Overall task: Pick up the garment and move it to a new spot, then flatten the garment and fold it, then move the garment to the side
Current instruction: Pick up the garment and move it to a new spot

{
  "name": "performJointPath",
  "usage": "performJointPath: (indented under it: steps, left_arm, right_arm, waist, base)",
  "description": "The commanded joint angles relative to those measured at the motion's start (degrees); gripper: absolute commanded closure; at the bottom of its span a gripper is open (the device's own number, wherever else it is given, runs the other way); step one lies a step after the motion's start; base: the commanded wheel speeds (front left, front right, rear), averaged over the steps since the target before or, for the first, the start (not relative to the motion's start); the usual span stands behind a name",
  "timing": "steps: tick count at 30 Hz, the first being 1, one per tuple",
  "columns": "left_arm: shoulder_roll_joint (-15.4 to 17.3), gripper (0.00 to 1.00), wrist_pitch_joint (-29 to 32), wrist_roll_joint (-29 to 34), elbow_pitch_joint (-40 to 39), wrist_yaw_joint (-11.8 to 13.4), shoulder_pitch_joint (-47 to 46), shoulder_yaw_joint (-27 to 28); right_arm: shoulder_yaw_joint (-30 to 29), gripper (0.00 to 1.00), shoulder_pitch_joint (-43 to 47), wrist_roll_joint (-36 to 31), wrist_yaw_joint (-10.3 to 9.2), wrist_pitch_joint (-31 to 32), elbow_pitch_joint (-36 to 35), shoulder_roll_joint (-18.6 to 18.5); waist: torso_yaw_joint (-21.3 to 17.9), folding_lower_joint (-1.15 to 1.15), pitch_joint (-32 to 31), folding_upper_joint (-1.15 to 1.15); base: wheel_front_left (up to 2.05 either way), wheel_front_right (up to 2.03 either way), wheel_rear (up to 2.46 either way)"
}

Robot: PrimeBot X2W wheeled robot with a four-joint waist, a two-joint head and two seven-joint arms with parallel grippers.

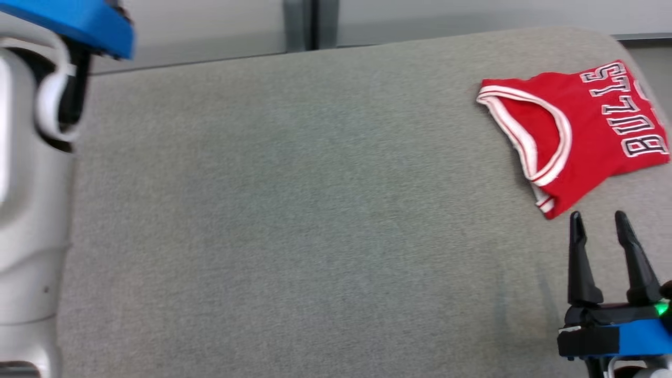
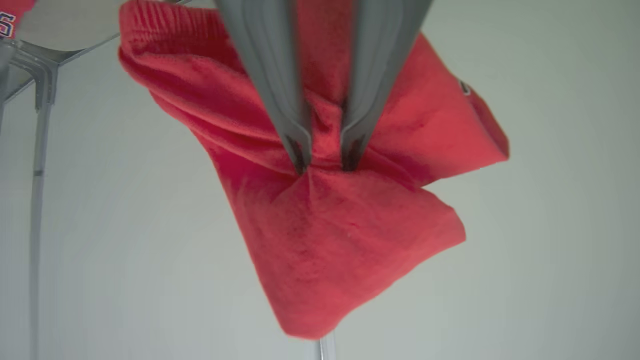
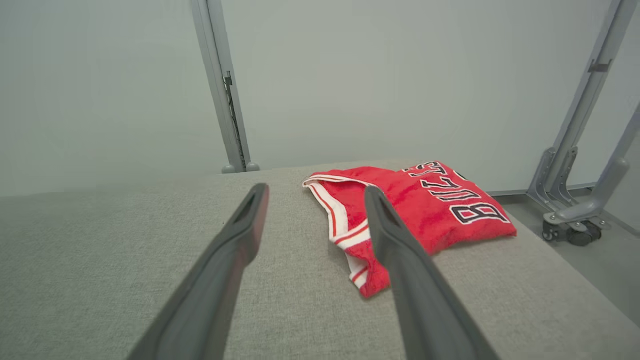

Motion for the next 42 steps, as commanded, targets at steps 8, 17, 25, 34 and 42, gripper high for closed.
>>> performJointPath:
  steps: [8, 17, 25, 34, 42]
  left_arm:
    - [-5.2, 1.00, 0.3, 0.4, -5.5, 0.8, 8.9, -6.0]
    - [-7.2, 1.00, -1.1, 0.8, -3.8, 3.5, 25.5, -11.2]
    - [-8.8, 0.87, -3.5, 0.3, 1.6, 4.5, 37.0, -15.0]
    - [-11.5, 0.00, -9.7, 1.9, 5.6, 5.3, 37.1, -16.8]
    - [-10.4, 0.00, -13.9, 2.6, -0.3, 8.8, 39.4, -12.0]
  right_arm:
    - [3.1, 0.00, 0.5, 2.0, 0.02, -2.6, 4.8, 0.0]
    - [3.8, 0.00, 0.8, 2.3, 0.02, -3.6, 7.0, 0.0]
    - [3.8, 0.00, 1.6, 1.4, 0.02, -3.7, 7.9, 0.0]
    - [4.7, 0.00, 2.5, 1.2, 0.02, -3.8, 8.4, 0.0]
    - [5.0, 0.00, 5.0, 1.2, 0.02, -3.8, 8.0, 0.0]
  waist:
    - [-5.6, 0.01, -4.3, 0.00]
    - [-6.0, 0.01, -5.3, 0.00]
    - [-4.8, 0.01, -6.4, 0.00]
    - [-3.0, 0.01, -7.8, 0.00]
    - [0.5, 0.01, -10.7, 0.00]
  base:
    - [0.00, 0.00, 0.00]
    - [0.00, 0.00, 0.00]
    - [0.00, 0.00, 0.00]
    - [0.00, 0.00, 0.00]
    - [0.00, 0.00, 0.00]
